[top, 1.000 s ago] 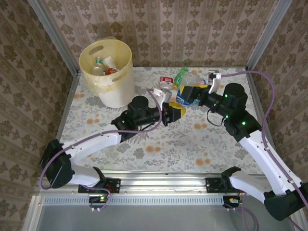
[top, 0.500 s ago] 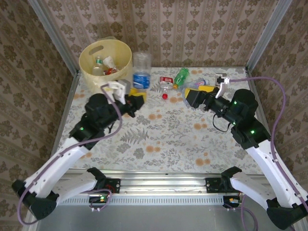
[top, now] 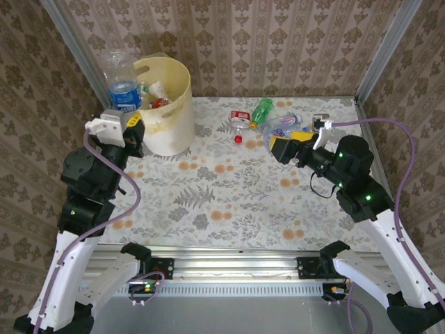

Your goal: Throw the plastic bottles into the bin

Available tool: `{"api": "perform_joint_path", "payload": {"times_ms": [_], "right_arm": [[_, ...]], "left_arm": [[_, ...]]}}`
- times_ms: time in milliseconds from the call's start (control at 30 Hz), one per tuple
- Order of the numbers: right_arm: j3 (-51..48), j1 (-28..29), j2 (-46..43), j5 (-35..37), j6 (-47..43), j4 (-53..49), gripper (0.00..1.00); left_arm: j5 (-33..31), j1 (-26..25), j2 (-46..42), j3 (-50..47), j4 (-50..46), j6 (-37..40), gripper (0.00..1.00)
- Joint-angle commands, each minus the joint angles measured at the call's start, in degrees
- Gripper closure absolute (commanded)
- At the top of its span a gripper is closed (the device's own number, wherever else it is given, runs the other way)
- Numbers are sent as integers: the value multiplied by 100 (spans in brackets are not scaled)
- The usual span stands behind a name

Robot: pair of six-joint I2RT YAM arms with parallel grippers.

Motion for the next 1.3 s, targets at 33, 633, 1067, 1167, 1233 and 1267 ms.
{"api": "perform_joint_path", "payload": {"times_ms": [33,633,1067,1167,1233,1267], "right_arm": [[-56,34,-142,159,-209,-176,0],[-71,26,-278,178,-566,-654,0],[-142,11,-366,349,-688,-907,0],[-153,-9,-253,420,-632,-1003,0],[-128,-31,-155,462,-576,-1081,0],[-105,-46,-88,478,-556,-1130,0]], "left_arm": [[294,299,198,262,102,197,92],[3165,2474,4006,3311,-2783,-1189,40],[3196,2440,2987,3840,-2698,-1490,0],[3301,2436,2668,3833,-2661,-1528,0],[3360,2438,2492,3783,-2646,-1536,0],[3389,2440,2404,3737,-2621,-1541,0]]}}
